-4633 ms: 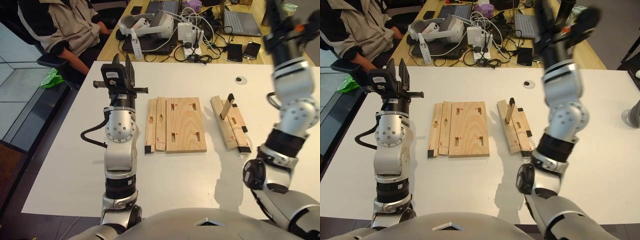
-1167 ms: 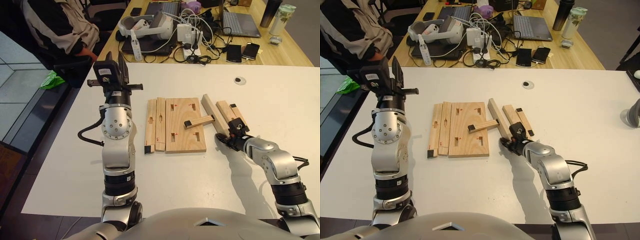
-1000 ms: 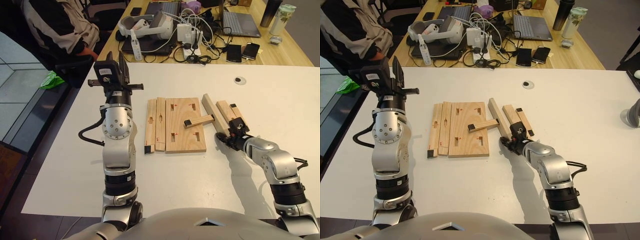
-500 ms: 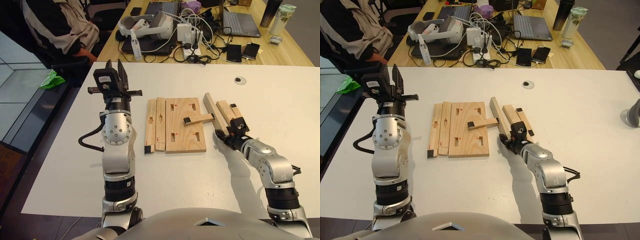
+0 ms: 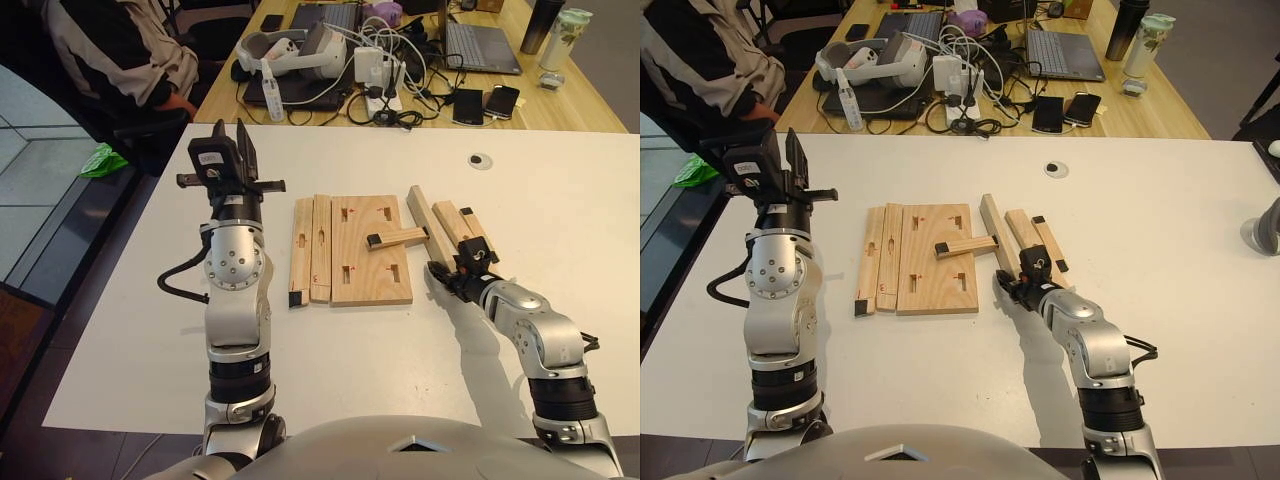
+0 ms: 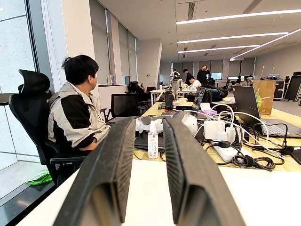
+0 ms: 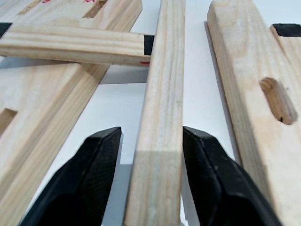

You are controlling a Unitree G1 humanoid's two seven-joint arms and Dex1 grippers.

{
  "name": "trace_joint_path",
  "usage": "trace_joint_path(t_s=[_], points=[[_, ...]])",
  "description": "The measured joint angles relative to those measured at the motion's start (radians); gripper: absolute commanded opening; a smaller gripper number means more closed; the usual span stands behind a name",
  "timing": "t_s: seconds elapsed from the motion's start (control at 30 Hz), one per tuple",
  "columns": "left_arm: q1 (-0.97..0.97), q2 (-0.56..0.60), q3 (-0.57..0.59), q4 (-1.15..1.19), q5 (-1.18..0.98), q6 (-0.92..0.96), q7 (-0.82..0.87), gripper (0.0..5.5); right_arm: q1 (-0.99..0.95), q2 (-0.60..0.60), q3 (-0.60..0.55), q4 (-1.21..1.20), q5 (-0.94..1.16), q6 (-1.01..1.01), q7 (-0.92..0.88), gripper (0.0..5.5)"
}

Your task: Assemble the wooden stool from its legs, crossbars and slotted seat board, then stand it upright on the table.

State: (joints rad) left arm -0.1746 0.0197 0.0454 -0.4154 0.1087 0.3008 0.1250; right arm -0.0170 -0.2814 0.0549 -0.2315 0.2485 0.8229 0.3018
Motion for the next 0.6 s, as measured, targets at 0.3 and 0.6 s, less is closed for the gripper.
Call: trace_joint_path(t_s=[0.3,0.6], points=[[-0.084,-0.005,0.061,-0.055,-0.211,0.161,-0.093,1.04,0.001,0.002,0.001,-0.007,0.0,0.001,-0.002,2.35],[-0.745,0.101,0.391,0.024,-0.892,0.336,-0.113,1.04,0.001,0.013,0.0,-0.005,0.0,0.001,-0.009,2.35]])
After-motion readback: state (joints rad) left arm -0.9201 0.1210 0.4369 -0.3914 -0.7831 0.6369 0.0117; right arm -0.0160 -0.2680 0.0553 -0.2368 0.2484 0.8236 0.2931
